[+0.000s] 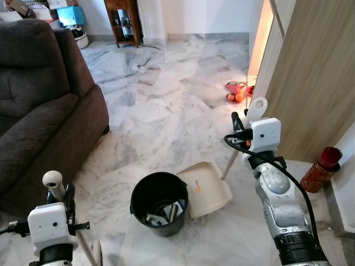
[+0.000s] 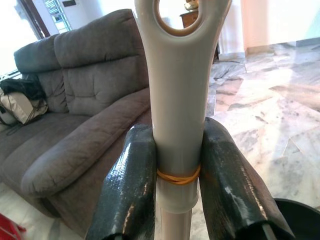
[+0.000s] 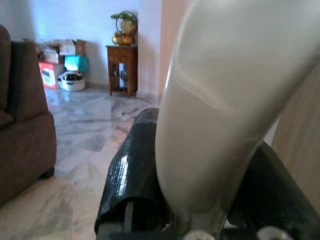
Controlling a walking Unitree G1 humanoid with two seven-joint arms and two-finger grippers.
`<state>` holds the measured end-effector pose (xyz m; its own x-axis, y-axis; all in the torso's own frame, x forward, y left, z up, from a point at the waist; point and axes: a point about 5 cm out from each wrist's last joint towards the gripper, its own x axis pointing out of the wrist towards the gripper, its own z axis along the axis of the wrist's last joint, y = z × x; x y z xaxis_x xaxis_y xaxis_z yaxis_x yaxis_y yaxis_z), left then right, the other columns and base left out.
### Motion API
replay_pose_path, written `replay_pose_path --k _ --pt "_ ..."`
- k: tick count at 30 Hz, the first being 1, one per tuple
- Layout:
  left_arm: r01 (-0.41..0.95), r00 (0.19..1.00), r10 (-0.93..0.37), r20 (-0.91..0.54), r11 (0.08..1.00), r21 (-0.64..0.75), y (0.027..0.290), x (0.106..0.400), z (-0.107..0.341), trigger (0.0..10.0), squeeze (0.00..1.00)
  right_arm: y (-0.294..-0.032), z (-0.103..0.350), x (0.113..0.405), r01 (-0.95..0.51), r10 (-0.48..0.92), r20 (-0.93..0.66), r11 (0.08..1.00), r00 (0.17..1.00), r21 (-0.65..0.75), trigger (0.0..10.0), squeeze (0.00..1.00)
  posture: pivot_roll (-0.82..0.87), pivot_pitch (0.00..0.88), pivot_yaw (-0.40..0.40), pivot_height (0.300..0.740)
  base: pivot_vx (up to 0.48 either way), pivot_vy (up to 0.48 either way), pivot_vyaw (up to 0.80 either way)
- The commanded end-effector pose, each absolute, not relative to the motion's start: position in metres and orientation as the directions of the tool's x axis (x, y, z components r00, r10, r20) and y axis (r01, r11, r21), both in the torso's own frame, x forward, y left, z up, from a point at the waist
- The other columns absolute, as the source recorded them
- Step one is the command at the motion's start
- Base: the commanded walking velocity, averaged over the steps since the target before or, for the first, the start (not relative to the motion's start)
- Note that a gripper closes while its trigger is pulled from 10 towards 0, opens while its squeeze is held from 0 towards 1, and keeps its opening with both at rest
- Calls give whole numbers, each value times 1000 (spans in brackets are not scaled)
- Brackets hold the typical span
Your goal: Sweep floor
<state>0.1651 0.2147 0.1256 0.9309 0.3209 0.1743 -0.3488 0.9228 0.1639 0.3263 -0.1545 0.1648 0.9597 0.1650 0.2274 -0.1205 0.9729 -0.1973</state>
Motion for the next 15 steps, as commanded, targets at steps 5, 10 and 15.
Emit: replay_pose_path --k 5,10,15 --pt "-360 923 320 215 914 186 215 163 135 10000 0 -144 171 327 -154 199 249 970 948 -188 10000 0 -24 87 116 740 -289 0 0" --pt "-361 923 321 214 914 185 215 163 135 10000 0 -143 170 328 -156 204 244 967 948 -201 10000 0 -23 88 115 740 -289 0 0" --pt "-362 922 322 215 914 184 215 163 134 10000 0 -141 171 328 -158 207 250 967 946 -202 10000 0 -23 88 115 740 -289 0 0"
